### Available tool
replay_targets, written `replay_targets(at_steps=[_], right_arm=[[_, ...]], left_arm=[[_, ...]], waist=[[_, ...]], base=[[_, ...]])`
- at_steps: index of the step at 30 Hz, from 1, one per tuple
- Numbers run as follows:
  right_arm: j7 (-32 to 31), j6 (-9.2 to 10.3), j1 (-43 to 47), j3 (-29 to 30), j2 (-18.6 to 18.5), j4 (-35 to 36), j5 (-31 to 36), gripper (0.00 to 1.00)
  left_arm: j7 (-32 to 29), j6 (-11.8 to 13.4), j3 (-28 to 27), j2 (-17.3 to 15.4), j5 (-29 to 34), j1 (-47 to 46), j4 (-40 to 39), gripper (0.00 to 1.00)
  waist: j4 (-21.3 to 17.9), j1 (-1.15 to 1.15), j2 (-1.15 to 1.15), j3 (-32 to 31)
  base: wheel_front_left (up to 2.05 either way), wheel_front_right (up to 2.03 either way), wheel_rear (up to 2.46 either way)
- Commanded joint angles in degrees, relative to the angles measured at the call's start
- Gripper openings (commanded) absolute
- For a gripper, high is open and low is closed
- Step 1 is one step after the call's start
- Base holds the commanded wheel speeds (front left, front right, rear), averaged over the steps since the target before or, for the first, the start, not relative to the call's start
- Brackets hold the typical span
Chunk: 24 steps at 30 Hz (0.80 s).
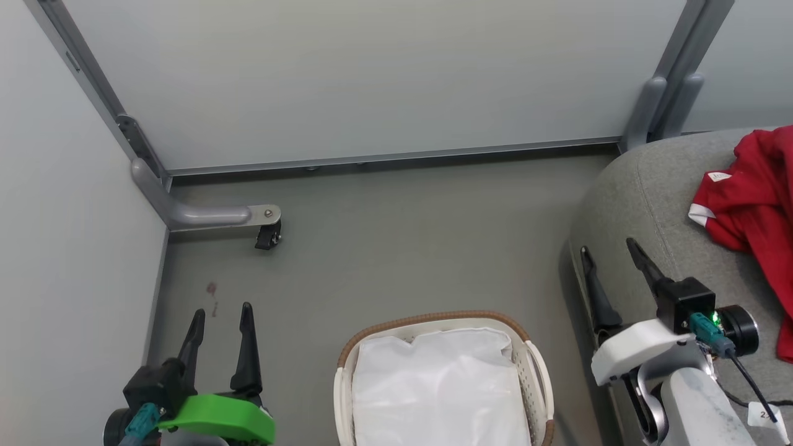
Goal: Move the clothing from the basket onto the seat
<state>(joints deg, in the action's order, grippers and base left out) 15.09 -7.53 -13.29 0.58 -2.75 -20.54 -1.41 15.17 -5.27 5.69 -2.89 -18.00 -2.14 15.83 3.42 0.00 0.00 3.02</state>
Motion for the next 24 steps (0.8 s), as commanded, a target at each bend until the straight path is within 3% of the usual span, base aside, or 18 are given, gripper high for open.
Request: replay_targets(at_steps=[1, 13, 14, 18, 24], right_arm=[[0.11, 0.08, 1.70, -0.42, -0.30, 0.58, -1.42, 1.00], [0.11, 0.08, 4.99, -1.03, -0.26, 1.24, -3.77, 1.00], [-0.01, 0.00, 4.42, -1.11, -0.02, 1.18, -3.60, 0.00], [-0.11, 0.00, 5.24, -1.18, 0.37, -0.67, -3.60, 0.00], [-2.37, 0.00, 4.84, -0.03, 0.33, -0.62, -10.59, 0.00]], left_arm=[[-0.04, 0.38, -0.21, -0.02, -0.59, 1.09, -0.14, 1.00], [-0.04, 0.24, -0.24, -0.03, -1.29, 2.65, 0.21, 1.00], [0.00, 0.34, -0.11, 0.02, -0.91, 1.75, 0.10, 0.00], [-0.03, 0.31, 0.03, 0.12, -0.98, 1.84, 2.00, 0.00], [-1.77, 0.10, -0.95, 0.09, -7.03, 1.31, 1.73, 0.00]], waist=[[0.19, 0.00, 0.00, -0.45], [-0.31, 0.00, 0.00, -1.27], [-0.30, 0.00, 0.00, -1.27], [-0.33, 0.00, 0.00, -1.31], [-0.48, 0.00, 0.00, -1.38]], base=[[0.00, 0.00, 0.00], [0.00, 0.00, 0.00], [0.00, 0.00, 0.00], [0.00, 0.00, 0.00], [0.00, 0.00, 0.00]])
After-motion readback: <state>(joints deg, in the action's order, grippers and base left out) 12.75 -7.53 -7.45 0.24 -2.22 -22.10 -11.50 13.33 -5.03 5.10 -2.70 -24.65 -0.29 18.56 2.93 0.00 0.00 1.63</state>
